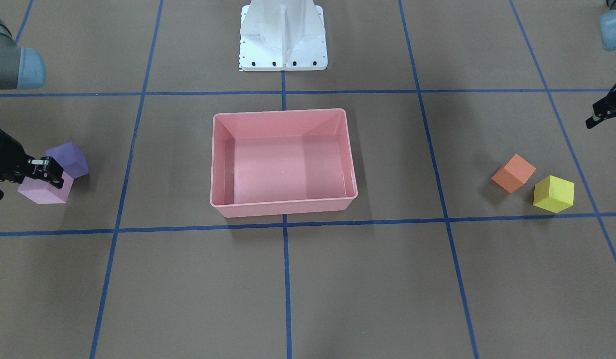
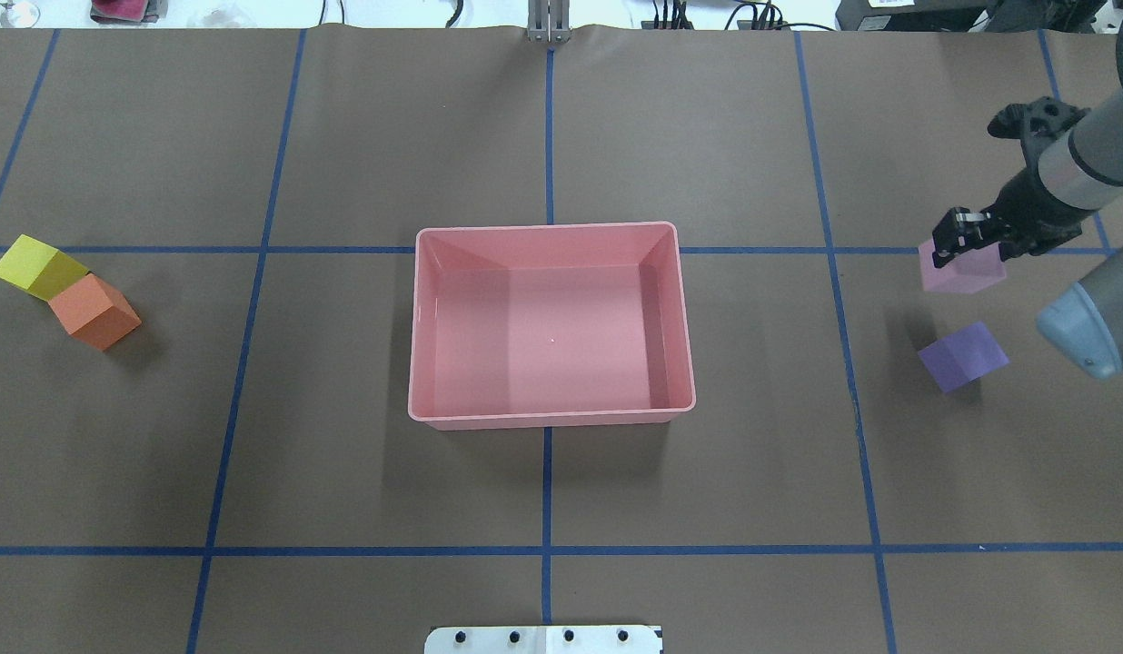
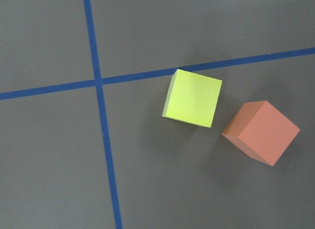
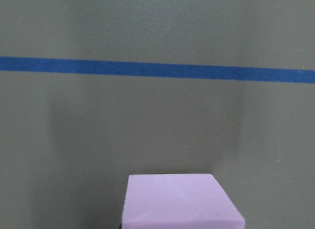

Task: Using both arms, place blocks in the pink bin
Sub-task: 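Carry the light pink cube into the pink bin with the right gripper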

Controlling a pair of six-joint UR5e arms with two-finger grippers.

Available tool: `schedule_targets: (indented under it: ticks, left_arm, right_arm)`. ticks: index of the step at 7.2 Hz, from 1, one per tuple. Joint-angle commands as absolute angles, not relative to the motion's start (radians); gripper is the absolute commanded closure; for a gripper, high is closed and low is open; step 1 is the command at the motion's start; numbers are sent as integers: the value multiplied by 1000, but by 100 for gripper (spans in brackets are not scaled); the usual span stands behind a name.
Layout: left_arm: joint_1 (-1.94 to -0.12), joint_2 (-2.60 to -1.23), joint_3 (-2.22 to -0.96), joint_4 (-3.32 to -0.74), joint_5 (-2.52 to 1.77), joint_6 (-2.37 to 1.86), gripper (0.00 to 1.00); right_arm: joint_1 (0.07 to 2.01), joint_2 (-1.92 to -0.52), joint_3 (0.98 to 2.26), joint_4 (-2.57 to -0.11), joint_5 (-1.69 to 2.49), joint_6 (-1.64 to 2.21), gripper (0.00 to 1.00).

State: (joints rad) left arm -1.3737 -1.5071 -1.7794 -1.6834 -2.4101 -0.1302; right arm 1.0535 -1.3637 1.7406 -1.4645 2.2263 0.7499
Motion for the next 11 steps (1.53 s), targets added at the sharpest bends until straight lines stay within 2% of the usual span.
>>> schedule_targets:
  ticks: [1,3,5,7,11]
  left_arm:
    - [-1333,-1522,-1770,-1750,-2343,-143,1]
    - [-1234,-1598,-1740,-1752,-2298,-147,1]
    - [-1191,-1601,-1703,-1784,-2299,-254,1]
    - [-1141,-1601,-1692,-1891,-2289,-271,1]
    - [-1125,-1614,-1692,-1894,-2273,-351,1]
  right_arm:
    - [999,-1214,1779,-1558,2224,948,100]
    - [873,-1120,1804,-1557,2209,1163,100]
    - [735,-1098,1870,-1557,2101,1244,100]
    - [678,-1037,1859,-1559,2071,1319,100]
    - [571,-1000,1830,-1559,1965,1324,98]
